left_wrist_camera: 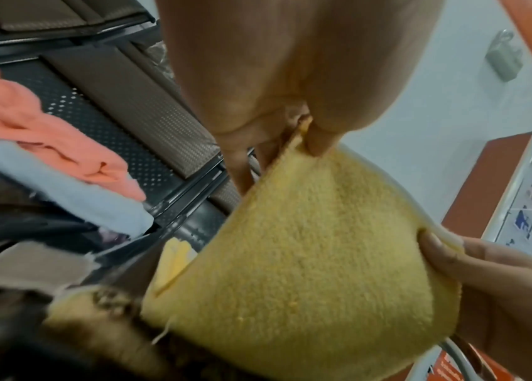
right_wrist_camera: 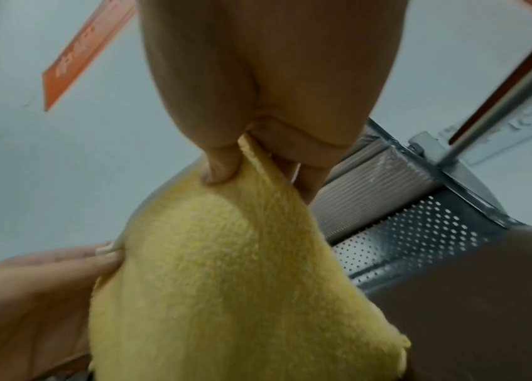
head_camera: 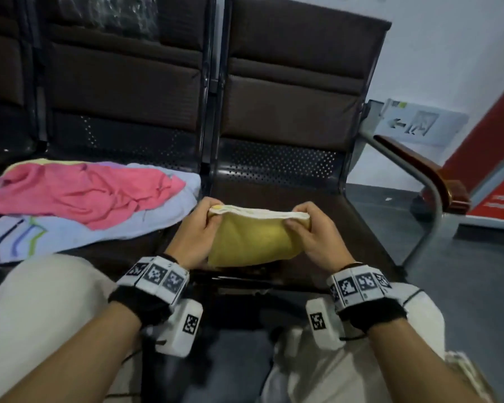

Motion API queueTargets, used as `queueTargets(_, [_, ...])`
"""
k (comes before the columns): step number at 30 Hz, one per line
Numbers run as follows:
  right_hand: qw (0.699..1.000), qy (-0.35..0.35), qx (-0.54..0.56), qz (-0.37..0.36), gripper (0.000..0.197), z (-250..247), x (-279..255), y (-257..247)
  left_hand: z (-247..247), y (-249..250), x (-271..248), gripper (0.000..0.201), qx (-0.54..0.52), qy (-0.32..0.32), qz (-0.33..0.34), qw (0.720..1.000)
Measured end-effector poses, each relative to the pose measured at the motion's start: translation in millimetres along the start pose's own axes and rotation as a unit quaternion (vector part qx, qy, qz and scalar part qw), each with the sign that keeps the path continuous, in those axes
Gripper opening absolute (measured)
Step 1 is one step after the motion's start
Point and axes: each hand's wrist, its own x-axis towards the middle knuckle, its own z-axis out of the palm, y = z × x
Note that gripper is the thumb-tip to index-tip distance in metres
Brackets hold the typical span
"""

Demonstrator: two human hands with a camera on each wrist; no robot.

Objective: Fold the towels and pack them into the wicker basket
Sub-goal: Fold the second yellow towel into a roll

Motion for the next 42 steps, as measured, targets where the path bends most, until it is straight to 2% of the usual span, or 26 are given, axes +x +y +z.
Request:
queueTargets(1, [1.000,0.013,0.005,0.006,0.015,1,-7,4,3,-5,-8,0.007,0.005,-0.008,-0.006,1.000])
queueTargets(3, [0.999,0.007,0.039,0.027,0.021,4,-16,13,5,-12,-16,0.017,0.029,-0.015,-0.022,0.999])
queueTargets(5, [0.990,-0.077,0.096,0.072,0.052,7,-17,26,7,-15,-13,0.023,0.030,-0.009,-0.037,0.999])
queueTargets(6, [0.982,-0.130,0.101,0.095,0.068,9,-16,32,8,-16,-8,0.021,0.023,-0.005,-0.034,0.999])
queueTargets(7, [0.976,-0.169,0.084,0.109,0.075,11,-11,39,9,-17,-2,0.016,0.016,-0.001,-0.024,1.000])
queueTargets(8, [0.974,-0.185,0.051,0.117,0.072,12,-5,45,11,-19,4,0.009,0.006,0.002,-0.012,1.000])
queueTargets(9, [0.976,-0.183,0.015,0.119,0.059,13,3,50,11,-21,11,0.007,-0.003,0.009,-0.002,1.000])
queueTargets(11, [0.981,-0.158,-0.024,0.109,0.032,13,19,58,12,-27,26,0.013,-0.031,0.030,0.005,0.999])
queueTargets(12, [0.984,-0.147,-0.024,0.101,0.026,14,27,61,13,-31,34,0.020,-0.049,0.039,-0.006,0.998])
queueTargets(15, [0.987,-0.129,-0.004,0.092,0.029,22,49,69,15,-43,57,0.038,-0.142,0.037,-0.078,0.986])
queueTargets(17, [0.986,-0.124,0.000,0.114,0.032,29,63,77,16,-56,71,0.064,-0.174,0.013,-0.108,0.979])
queueTargets(18, [0.983,-0.126,0.001,0.137,0.032,32,69,82,16,-63,77,0.072,-0.163,-0.002,-0.112,0.980])
queueTargets(20, [0.969,-0.143,-0.007,0.204,0.031,39,80,94,16,-75,90,0.075,-0.103,-0.026,-0.109,0.988])
queueTargets(22, [0.952,-0.170,-0.059,0.249,0.030,45,87,102,20,-87,99,0.067,-0.027,-0.045,-0.102,0.993])
queueTargets(24, [0.937,-0.189,-0.129,0.263,0.035,48,90,102,25,-96,103,0.055,0.050,-0.071,-0.109,0.990])
queueTargets(26, [0.940,-0.183,-0.174,0.231,0.044,50,87,100,28,-104,102,0.045,0.112,-0.087,-0.133,0.981])
queueTargets(29, [0.966,-0.148,-0.197,0.071,0.037,46,76,85,29,-106,94,0.037,0.143,-0.079,-0.122,0.979])
queueTargets(31, [0.955,-0.222,-0.197,-0.010,0.029,42,69,72,29,-102,85,0.032,0.142,-0.058,-0.074,0.985])
queueTargets(33, [0.908,-0.345,-0.238,-0.017,0.040,41,61,64,29,-92,73,0.024,0.159,-0.056,-0.018,0.986])
queueTargets(34, [0.887,-0.382,-0.261,-0.007,0.046,41,57,63,29,-87,67,0.020,0.164,-0.081,0.003,0.983])
queueTargets(35, [0.878,-0.392,-0.275,-0.001,0.049,42,54,63,29,-82,61,0.018,0.170,-0.122,0.012,0.978])
queueTargets(38, [0.885,-0.359,-0.296,-0.029,0.043,46,54,61,29,-75,46,0.040,0.244,-0.242,0.004,0.939])
queueTargets(40, [0.897,-0.339,-0.282,-0.026,0.039,44,59,58,27,-73,42,0.057,0.303,-0.267,0.009,0.915])
queueTargets(42, [0.916,-0.316,-0.248,0.001,0.036,38,61,57,24,-72,42,0.063,0.378,-0.264,0.047,0.886])
